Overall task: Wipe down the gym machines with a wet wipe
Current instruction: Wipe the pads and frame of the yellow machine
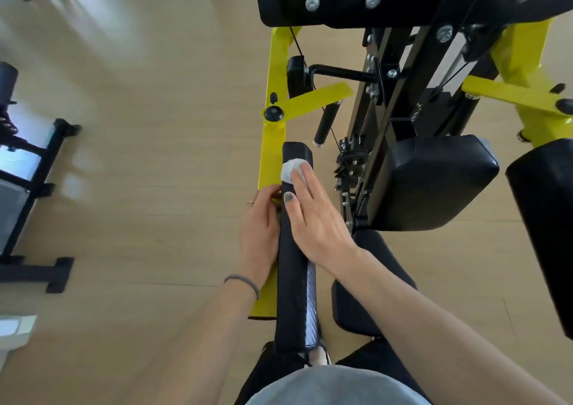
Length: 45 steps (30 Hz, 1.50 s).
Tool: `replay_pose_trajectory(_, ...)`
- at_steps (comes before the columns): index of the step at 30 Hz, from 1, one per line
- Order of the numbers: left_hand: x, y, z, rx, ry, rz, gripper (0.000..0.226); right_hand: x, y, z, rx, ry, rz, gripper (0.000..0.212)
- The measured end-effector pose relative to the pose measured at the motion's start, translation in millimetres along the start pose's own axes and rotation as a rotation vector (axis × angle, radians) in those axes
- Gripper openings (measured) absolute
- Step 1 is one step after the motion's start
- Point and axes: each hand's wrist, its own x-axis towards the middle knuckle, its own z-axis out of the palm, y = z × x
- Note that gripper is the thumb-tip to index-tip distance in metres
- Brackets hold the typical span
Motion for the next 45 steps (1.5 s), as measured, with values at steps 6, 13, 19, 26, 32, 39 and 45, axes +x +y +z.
replay_pose_trajectory(6, -4, 0, -2, 0.047, 0.021, 0.070, 0.029, -93, -15, 7, 0.082, -0.090, -0.019, 0.061)
replay_pose_trajectory(13, -2, 3, 1, 0.026, -0.005, -0.019, 0.024, -4, -1, 1, 0.030, -0.035, -0.019, 0.053)
replay_pose_trajectory(19, -3, 6, 0, 0.094, 0.009, -0.011, 0.025, -86, -3, 11, 0.061, -0.069, -0.117, 0.061)
replay_pose_trajectory(26, 2, 6, 4, 0.102, 0.062, -0.081, 0.018, -22, 6, -2, 0.022, -0.067, -0.137, 0.054)
replay_pose_trajectory(32, 2, 6, 4, 0.102, 0.054, -0.094, 0.023, -44, 3, 0, 0.152, -0.067, -0.075, 0.053)
replay_pose_trajectory(39, 2, 2, 4, 0.073, 0.004, -0.013, 0.025, -75, -12, 6, 0.190, -0.072, 0.037, 0.055)
replay_pose_trajectory(45, 1, 4, 2, -0.014, 0.002, -0.022, 0.024, -13, -21, -1, 0.222, 0.021, 0.176, 0.052)
